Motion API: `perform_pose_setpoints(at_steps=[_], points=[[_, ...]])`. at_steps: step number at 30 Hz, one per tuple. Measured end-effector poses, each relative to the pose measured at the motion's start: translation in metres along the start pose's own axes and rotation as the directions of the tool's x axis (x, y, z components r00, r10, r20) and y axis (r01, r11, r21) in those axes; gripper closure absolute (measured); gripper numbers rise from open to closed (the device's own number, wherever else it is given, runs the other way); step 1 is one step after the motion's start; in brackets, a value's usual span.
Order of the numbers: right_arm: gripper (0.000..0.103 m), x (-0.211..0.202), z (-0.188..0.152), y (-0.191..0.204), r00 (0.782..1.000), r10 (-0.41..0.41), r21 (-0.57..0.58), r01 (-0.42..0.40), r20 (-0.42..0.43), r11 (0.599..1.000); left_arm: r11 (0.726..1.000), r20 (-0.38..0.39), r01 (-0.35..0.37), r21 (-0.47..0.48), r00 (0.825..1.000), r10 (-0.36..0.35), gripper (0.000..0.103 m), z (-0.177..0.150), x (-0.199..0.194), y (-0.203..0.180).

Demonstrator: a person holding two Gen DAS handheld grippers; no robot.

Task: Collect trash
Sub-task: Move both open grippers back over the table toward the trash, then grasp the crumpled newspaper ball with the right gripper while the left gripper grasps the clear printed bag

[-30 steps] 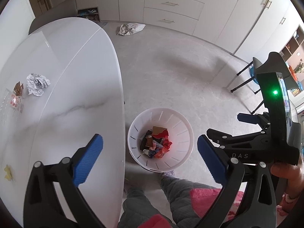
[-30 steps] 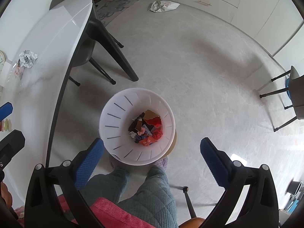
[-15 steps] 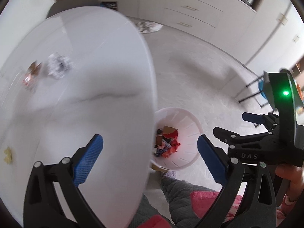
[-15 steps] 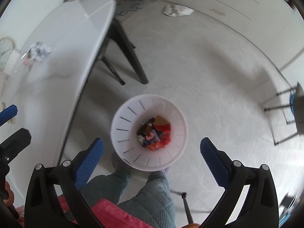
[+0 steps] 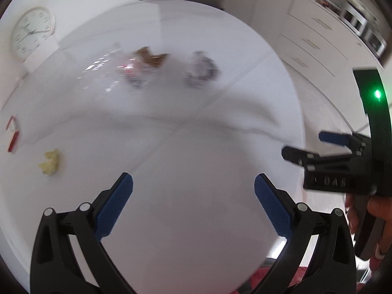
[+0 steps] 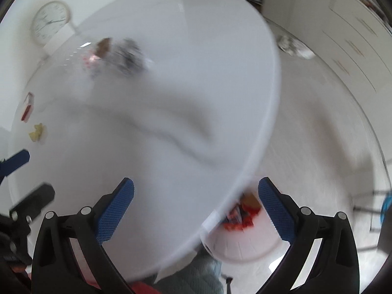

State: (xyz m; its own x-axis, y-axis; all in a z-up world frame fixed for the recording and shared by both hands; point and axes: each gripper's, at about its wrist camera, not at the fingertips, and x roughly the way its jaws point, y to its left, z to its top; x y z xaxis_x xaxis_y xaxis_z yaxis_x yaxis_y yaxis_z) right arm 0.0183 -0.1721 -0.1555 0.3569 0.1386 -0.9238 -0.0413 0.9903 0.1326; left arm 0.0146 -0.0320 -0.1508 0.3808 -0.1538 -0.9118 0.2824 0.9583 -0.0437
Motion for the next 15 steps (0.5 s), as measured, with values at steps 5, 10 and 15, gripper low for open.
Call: perform_pose_setpoints(at_steps=[5,10,15], points=[[0.003,0.016,0.055,0.033,0.999,0.032,-0.074,-0.029,0.039,0.997,0.998,-0.001,-0.022,-0.065,1.0,0.022,0.008,0.016,0.007,0.037],[0.003,0.041,0.1,0.05,0.997,0.052,-0.104,-0.046,0.061,0.994,0.982,-0.019,-0.001,-0.189,1.0,-0.002,0.008,0.037,0.02,0.072],[0.016,0.066,0.122,0.055,0.998,0.055,-0.099,-0.051,0.038,0.994,0.945,-0.02,0.017,-0.326,0.999,-0.025,0.008,0.064,0.031,0.092]])
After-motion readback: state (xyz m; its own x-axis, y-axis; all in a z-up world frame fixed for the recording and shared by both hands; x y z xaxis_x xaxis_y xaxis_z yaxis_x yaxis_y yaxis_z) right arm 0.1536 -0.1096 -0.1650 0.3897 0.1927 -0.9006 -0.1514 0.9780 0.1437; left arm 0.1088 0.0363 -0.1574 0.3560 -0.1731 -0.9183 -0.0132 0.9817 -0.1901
